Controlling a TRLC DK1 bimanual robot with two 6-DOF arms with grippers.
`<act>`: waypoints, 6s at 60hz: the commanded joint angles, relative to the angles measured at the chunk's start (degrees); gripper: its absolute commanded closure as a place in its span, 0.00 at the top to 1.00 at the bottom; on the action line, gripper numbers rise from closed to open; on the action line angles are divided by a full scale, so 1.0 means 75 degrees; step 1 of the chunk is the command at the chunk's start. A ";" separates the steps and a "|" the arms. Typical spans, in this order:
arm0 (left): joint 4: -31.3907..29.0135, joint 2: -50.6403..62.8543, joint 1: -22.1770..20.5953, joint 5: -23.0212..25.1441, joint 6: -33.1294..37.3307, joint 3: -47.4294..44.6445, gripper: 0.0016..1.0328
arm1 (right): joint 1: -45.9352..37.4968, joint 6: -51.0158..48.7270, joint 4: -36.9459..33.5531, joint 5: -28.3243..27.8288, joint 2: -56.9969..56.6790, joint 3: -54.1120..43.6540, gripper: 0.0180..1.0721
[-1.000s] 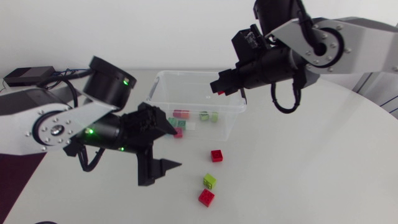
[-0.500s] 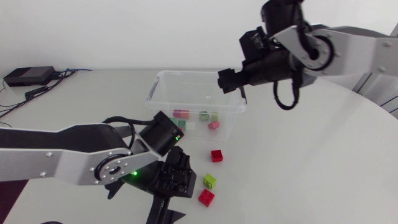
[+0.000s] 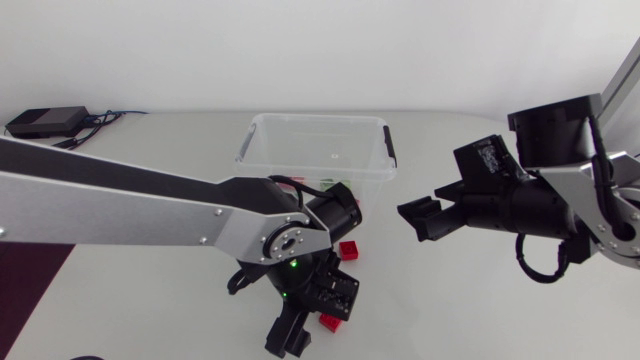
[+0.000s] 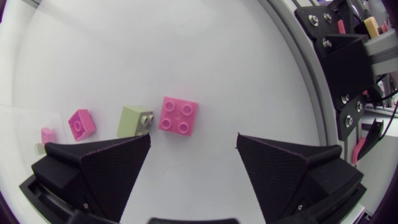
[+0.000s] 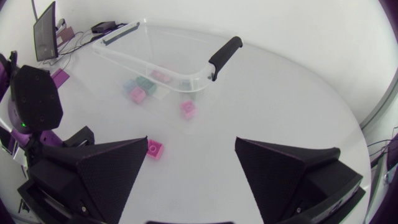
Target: Pick up the duplo bricks and place them in the container
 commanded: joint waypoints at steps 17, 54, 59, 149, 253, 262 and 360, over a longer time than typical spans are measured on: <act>-0.0665 0.0924 -0.0346 -0.0269 0.0394 0.1110 0.89 | -0.0849 -0.0435 0.0088 -0.0598 -0.0796 -0.0797 0.96; -0.1380 0.2049 -0.0604 -0.0608 0.0253 0.1942 0.45 | -0.1599 -0.1032 -0.0146 -0.1091 -0.1605 -0.1512 0.96; -0.1380 0.2084 -0.0709 -0.0608 0.0159 0.1825 0.26 | -0.1575 -0.1032 -0.0158 -0.1091 -0.1628 -0.1547 0.95; 0.4843 -0.1654 0.3896 0.0962 -0.4388 0.0384 0.25 | 0.4823 -0.0599 -0.0955 0.3644 0.5017 0.1394 0.88; 0.4234 -0.6013 0.6123 0.0411 -0.5735 -0.2323 0.96 | 0.1905 -0.0611 0.1752 0.2988 0.4946 0.4160 0.47; 0.4574 -0.6763 0.6545 0.0423 -0.6333 -0.3191 0.96 | 0.1870 -0.0517 0.1787 0.3023 0.5099 0.4242 0.90; 0.5077 -1.3267 0.8373 0.0481 -0.8126 -0.7409 0.95 | 0.3452 0.4182 0.0838 0.3632 0.4688 0.0972 0.91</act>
